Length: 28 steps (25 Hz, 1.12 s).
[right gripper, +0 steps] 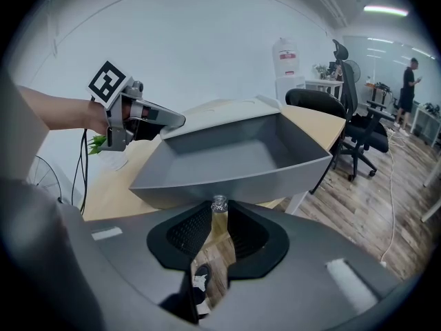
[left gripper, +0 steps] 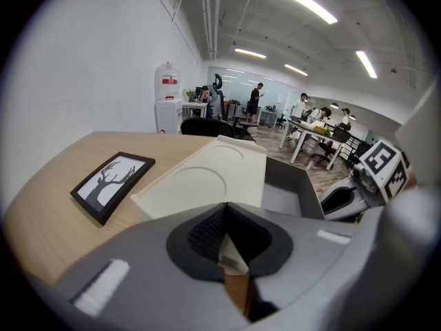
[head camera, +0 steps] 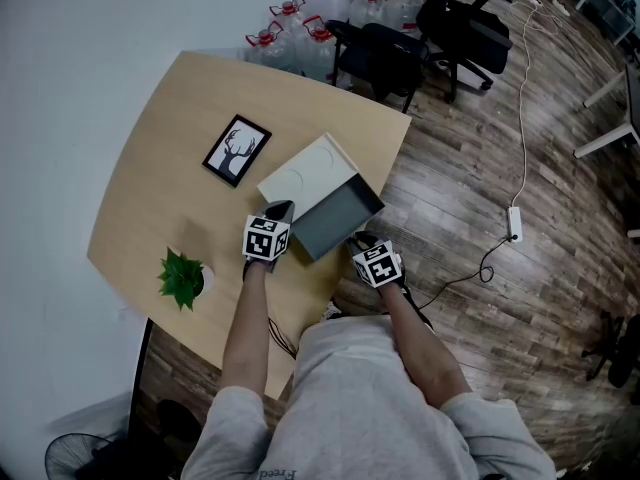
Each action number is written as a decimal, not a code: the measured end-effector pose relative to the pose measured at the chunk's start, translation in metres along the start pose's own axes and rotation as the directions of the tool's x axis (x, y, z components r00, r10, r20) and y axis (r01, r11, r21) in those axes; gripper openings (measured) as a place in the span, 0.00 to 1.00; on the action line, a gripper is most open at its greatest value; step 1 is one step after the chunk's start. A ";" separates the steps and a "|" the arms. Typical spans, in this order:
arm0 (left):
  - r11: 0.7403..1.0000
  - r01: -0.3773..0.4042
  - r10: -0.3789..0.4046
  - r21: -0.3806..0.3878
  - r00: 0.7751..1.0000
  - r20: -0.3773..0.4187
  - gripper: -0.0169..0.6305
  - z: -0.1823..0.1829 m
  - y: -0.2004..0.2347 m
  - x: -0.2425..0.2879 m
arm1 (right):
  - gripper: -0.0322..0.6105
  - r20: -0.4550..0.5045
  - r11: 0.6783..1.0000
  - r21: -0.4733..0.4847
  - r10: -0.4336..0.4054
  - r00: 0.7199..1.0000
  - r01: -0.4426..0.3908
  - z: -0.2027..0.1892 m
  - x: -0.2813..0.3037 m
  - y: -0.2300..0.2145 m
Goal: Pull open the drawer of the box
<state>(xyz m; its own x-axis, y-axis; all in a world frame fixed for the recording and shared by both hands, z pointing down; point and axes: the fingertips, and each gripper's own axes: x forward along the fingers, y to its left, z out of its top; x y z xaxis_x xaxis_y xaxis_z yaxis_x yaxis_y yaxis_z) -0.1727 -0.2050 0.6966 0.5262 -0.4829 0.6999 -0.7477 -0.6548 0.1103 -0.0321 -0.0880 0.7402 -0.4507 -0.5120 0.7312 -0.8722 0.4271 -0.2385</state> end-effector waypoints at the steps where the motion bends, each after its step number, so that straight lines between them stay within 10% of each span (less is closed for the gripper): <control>1: 1.000 -0.001 0.001 -0.002 1.000 -0.001 0.11 0.000 0.000 0.000 | 0.16 -0.001 1.000 0.001 0.001 1.000 -0.001 -0.001 -0.001 0.000; 15: 0.999 -0.013 0.014 0.049 1.000 -0.018 0.11 -0.008 -0.036 -0.005 | 0.16 0.007 1.000 0.000 0.001 1.000 -0.001 -0.006 -0.014 -0.006; 28: 0.984 -0.099 0.108 -0.146 0.992 0.058 0.11 -0.033 -0.091 -0.031 | 0.16 0.108 1.000 -0.022 0.012 0.994 -0.010 0.016 -0.037 -0.023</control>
<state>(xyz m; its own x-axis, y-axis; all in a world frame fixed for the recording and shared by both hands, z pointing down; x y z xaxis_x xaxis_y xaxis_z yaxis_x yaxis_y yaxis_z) -0.1341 -0.1111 0.6881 0.4646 -0.5836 0.6660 -0.8472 -0.5118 0.1425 0.0010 -0.0909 0.7082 -0.4791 -0.5842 0.6551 -0.8633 0.4486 -0.2313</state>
